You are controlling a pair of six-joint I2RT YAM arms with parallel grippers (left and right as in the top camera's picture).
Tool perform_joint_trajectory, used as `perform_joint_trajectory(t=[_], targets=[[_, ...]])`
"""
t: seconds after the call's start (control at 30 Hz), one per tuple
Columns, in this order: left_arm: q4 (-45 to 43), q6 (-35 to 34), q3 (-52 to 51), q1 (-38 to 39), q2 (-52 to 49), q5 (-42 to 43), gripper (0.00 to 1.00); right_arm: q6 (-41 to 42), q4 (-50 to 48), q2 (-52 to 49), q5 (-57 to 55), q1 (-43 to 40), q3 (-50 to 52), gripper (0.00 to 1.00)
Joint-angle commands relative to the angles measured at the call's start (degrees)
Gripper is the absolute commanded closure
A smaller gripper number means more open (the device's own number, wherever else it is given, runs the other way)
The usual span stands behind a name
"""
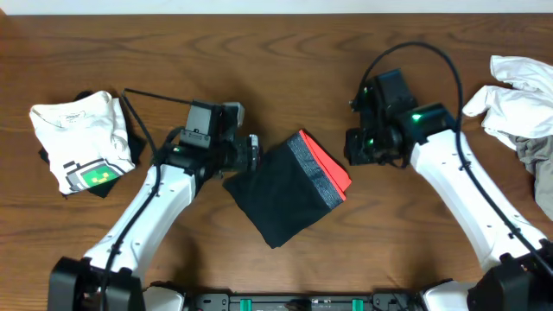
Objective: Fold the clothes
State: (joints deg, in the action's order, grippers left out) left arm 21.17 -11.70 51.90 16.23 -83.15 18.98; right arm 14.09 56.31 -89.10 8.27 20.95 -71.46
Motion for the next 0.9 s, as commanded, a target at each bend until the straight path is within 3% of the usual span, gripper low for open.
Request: perform_joint_trajectory(t=[0.0,0.43,0.87], targets=[[-3.23,5.16,0.2,-0.09,-2.82,-0.83,0.22,2.64,-0.22,-0.63,0.94,1.97,3.78,0.6],[-7.04,8.72,0.2,0.46,-15.1,7.15,0.22,6.97,-10.82,-0.66,5.29,7.63,20.0,0.61],[-6.91,9.14,0.17,1.01,-20.41,7.17,0.22,8.63,-24.98,-3.13,5.25,7.63,24.37,0.6]])
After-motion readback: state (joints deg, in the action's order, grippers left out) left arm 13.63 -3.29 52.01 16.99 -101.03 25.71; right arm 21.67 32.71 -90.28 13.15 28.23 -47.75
